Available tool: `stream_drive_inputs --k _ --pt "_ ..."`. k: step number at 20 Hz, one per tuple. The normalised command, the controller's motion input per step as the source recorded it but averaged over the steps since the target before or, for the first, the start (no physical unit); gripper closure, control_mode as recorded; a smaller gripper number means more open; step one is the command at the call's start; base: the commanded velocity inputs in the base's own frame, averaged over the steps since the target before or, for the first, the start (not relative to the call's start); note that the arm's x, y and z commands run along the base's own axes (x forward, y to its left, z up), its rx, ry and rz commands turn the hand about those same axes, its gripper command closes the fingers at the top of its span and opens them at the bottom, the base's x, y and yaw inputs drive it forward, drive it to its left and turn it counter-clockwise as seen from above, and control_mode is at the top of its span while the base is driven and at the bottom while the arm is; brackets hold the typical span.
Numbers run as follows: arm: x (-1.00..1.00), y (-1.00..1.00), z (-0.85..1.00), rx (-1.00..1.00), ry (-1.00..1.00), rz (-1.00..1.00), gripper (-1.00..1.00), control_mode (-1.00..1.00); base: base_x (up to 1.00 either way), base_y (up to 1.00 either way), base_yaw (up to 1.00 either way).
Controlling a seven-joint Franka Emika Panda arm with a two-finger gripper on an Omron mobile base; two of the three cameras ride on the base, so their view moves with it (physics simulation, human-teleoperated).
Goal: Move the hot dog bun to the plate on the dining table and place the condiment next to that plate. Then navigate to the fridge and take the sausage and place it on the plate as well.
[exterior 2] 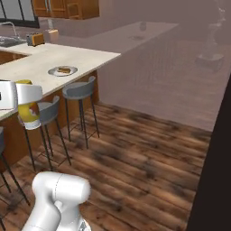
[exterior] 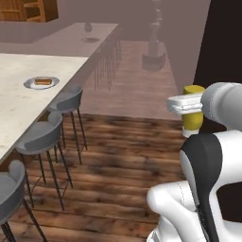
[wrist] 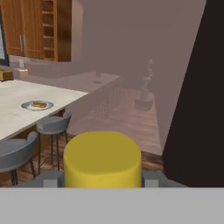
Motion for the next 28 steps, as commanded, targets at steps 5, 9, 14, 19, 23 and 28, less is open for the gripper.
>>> stream_drive_inputs --k 5,9,14,19,23,28 --pt "0.00 0.00 0.00 0.00 0.00 0.00 1.00 1.00 1.00 -0.39 0.27" --pt "0.00 0.00 0.00 0.00 0.00 0.00 1.00 1.00 1.00 -0.43 0.30" --pt "0.00 0.00 0.00 0.00 0.00 0.00 1.00 1.00 1.00 -0.44 0.32" --pt "0.00 0.00 0.00 0.00 0.00 0.00 1.00 1.00 1.00 -0.39 0.35" --pt "0.00 0.00 0.00 0.00 0.00 0.00 1.00 1.00 1.00 -0.26 0.46" --pt "0.00 0.00 0.00 0.00 0.00 0.00 1.00 1.00 1.00 -0.27 0.52"
